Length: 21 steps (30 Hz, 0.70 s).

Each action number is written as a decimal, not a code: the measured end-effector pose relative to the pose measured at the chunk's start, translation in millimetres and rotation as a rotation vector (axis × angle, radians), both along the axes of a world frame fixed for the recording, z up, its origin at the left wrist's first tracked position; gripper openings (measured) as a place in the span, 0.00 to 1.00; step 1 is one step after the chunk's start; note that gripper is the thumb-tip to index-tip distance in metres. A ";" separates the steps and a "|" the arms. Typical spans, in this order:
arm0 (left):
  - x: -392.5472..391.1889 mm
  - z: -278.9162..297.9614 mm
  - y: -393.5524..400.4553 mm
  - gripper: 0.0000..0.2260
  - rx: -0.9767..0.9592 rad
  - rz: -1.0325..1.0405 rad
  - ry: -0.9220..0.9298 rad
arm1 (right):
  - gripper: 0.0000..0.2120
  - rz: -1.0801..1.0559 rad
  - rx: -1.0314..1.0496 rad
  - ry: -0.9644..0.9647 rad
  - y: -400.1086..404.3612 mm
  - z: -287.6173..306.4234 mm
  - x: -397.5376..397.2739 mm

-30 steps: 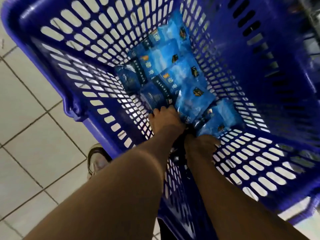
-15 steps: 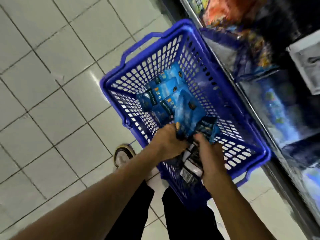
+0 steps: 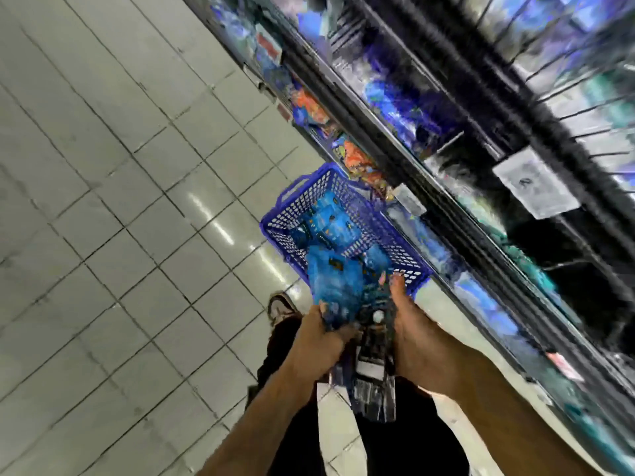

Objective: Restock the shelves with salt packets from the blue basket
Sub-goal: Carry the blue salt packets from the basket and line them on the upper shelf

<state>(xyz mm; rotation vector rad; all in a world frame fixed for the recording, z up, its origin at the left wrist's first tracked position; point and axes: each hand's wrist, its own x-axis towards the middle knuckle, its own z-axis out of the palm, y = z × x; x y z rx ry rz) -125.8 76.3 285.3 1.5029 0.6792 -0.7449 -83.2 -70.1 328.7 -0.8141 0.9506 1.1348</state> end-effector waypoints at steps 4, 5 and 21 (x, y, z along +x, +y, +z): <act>-3.5 83.2 -16.7 0.15 0.025 -0.009 -0.054 | 0.36 0.054 -0.025 -0.109 -17.2 79.5 -20.8; -5.4 102.4 -21.9 0.16 0.004 -0.016 -0.057 | 0.33 0.086 -0.065 -0.132 -25.0 95.8 -28.2; 17.2 274.3 -100.1 0.41 -0.072 -0.448 -0.198 | 0.23 -0.964 -0.294 -0.477 -116.6 216.2 -196.3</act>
